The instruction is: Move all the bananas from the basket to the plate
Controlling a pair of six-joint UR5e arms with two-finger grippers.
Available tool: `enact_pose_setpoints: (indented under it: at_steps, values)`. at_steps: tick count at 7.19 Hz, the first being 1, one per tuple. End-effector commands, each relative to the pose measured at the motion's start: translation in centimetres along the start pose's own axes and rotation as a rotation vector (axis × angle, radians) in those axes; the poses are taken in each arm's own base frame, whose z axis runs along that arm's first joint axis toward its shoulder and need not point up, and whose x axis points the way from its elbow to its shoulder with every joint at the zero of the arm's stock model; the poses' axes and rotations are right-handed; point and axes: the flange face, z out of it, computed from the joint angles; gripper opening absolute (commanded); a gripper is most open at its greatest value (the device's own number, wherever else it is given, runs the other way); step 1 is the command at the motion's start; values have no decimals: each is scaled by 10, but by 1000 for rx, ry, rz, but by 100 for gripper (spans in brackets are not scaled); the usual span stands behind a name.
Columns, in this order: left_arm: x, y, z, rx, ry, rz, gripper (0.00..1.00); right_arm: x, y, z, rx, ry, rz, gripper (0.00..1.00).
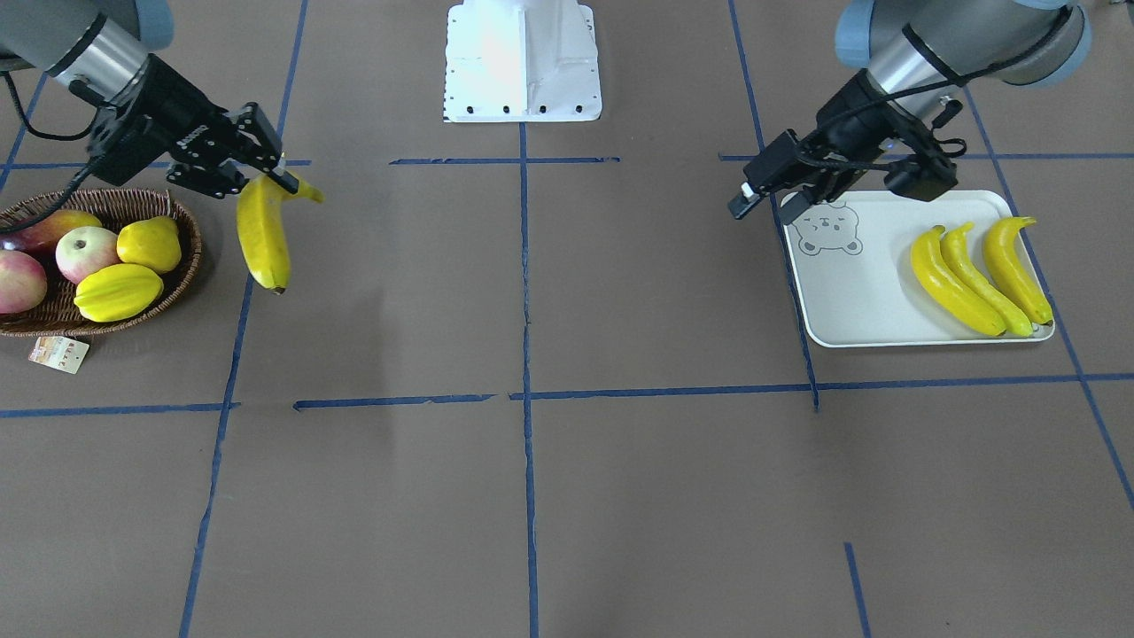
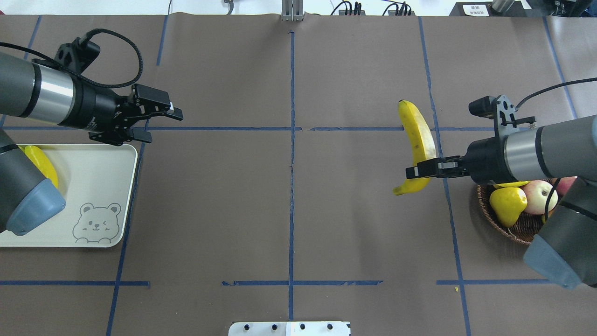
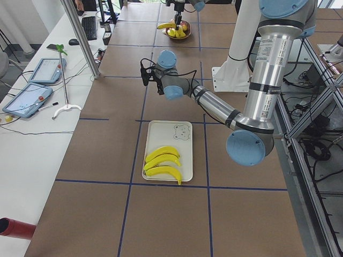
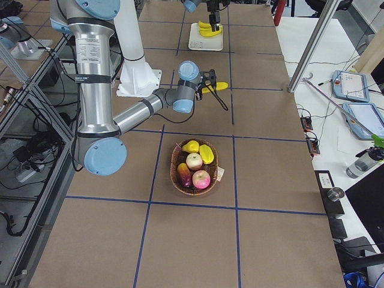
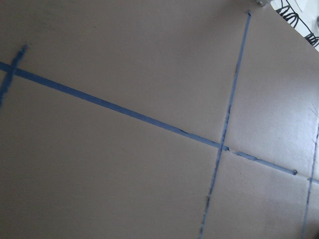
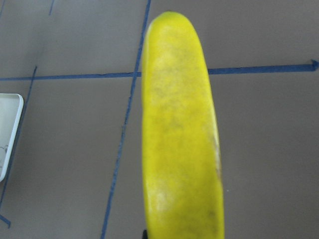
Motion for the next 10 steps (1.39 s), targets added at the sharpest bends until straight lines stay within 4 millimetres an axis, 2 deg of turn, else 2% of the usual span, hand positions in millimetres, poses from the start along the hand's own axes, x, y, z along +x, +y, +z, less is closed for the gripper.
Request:
enact_pose_setpoints:
  at_steps: [1, 3, 4, 5, 6, 7, 8, 10]
  values:
    - [46, 8, 7, -19, 59, 1, 100, -68, 6, 30, 27, -106, 57, 5]
    - [87, 45, 36, -7, 117, 47, 99, -130, 51, 75, 108, -171, 90, 4]
    - [100, 62, 49, 3, 136, 60, 99, -155, 67, 93, 121, -188, 89, 4]
    - [106, 77, 61, -9, 141, 67, 99, -170, 77, 105, 135, -198, 88, 4]
    - [112, 84, 67, -11, 146, 70, 99, -188, 74, 122, 137, -212, 89, 4]
    - [116, 91, 72, -13, 148, 73, 99, -198, 73, 136, 134, -211, 89, 4]
    - [116, 98, 84, -11, 141, 71, 99, -212, 72, 142, 138, -204, 90, 4]
    - [113, 102, 97, -4, 127, 66, 98, -221, 69, 143, 138, -199, 91, 5]
